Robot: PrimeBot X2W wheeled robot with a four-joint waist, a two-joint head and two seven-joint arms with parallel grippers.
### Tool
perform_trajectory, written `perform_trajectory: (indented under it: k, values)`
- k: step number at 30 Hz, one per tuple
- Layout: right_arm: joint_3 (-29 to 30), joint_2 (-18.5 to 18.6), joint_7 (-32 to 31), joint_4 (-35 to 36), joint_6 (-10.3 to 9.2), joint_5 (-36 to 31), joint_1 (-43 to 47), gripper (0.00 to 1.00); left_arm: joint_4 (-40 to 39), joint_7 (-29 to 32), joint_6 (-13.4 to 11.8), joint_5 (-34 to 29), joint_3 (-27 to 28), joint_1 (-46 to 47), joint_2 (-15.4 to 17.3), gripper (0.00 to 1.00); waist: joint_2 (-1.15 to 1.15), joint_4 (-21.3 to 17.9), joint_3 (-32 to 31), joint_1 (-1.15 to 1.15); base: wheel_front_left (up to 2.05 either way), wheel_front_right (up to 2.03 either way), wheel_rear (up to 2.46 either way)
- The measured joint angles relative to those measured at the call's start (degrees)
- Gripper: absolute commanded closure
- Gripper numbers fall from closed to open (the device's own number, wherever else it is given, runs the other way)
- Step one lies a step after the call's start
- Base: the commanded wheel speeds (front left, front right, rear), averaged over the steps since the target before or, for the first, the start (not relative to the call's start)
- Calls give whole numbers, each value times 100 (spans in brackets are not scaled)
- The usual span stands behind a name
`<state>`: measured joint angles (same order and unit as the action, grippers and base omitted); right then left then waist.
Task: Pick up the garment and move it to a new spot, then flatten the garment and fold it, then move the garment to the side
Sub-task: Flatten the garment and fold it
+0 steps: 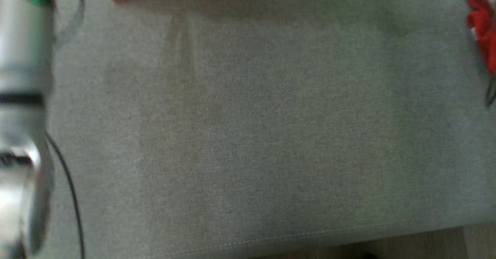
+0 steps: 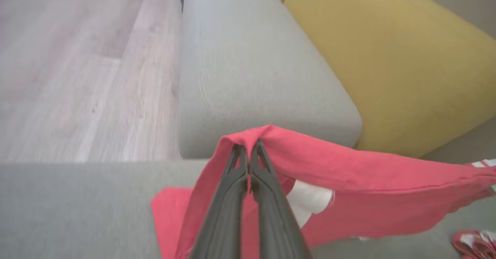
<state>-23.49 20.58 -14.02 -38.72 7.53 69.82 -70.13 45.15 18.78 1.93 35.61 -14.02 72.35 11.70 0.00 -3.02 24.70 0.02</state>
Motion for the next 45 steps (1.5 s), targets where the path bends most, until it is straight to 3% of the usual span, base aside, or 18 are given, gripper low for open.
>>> perform_trajectory:
  k: [8, 11, 16, 22, 30, 35, 45]
  values:
    - [-22, 2, 446, -492, 0, -83, -1649, 100, 761, -973, -31, -301, 4, 1850, -178, 100, 0, 10, 416, 0, 0, 0, 0]
    - [-35, 0, 711, -705, 0, -85, -2131, 100, 1088, -1357, 111, -350, -4, 2342, -219, 100, 0, -19, 448, 0, 0, 0, 0]
    - [-146, 22, 1103, -922, 0, -144, -2860, 100, 1628, -1703, 133, -454, -14, 3004, -294, 100, 0, -36, 428, -2, 0, 0, 0]
    - [-662, 65, 1029, -773, 0, -133, -3154, 100, 2196, -1838, 324, -477, -115, 3237, -325, 100, 0, -1, 498, -2, 0, 0, 0]
    - [-1452, 405, 614, -53, 0, 380, -2082, 100, 2618, -1615, 520, -458, -605, 2333, -294, 100, 0, -2, 315, -1, 0, 0, 0]
    - [-1897, 730, 235, 387, 0, 781, -1019, 100, 2071, -980, 521, 80, -1315, 1121, -199, 100, 0, -21, -109, -2, 0, 0, 0]
    - [-2726, 1472, -1088, 635, 0, 1351, 1266, 100, 207, 990, 522, 1769, -2563, -1458, 969, 100, 1, -106, -1355, -2, 0, 0, 0]
